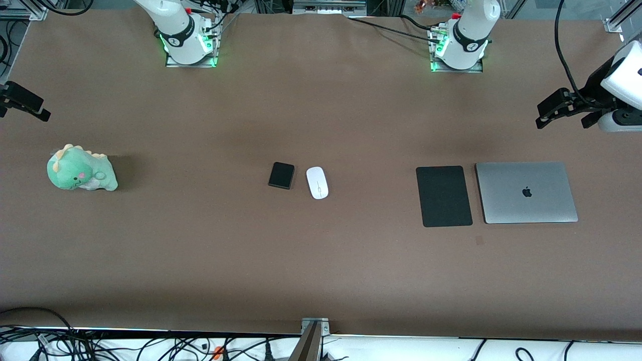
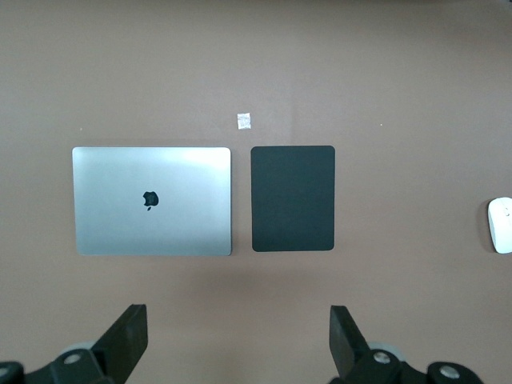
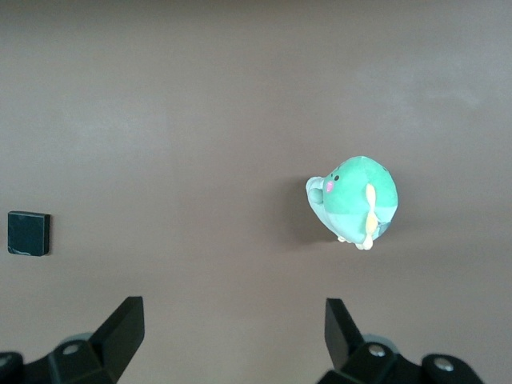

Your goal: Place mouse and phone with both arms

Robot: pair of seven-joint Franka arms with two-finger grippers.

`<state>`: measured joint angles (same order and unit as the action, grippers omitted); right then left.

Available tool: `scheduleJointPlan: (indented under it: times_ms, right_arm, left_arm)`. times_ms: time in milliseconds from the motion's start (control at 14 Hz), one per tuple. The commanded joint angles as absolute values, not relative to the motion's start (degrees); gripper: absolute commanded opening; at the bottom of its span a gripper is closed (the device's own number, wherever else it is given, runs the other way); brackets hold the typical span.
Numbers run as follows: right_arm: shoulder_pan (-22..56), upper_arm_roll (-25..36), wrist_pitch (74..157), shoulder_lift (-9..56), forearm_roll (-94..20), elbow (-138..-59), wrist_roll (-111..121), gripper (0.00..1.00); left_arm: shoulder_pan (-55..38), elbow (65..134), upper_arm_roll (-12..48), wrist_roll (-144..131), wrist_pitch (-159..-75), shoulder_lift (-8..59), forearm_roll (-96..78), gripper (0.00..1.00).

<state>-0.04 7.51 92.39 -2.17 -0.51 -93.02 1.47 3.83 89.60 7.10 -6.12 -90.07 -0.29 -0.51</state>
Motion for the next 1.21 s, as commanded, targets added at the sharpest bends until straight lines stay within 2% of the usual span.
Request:
scheduleJointPlan:
  times_ms: [0, 1143]
  right_arm:
    - [-1.0, 6.9, 91.6, -3.7, -1.0, -94.0, 2.3, 1.0]
    - [-0.8, 6.5, 91.8, -3.3, -1.7, -94.0, 2.2, 1.0]
  left_arm:
    - [4.1, 87.8, 7.6, -5.4, -89.6, 0.5, -0.3, 1.0]
    - [4.7, 87.8, 7.6, -4.5, -89.3, 1.1, 0.1, 1.0]
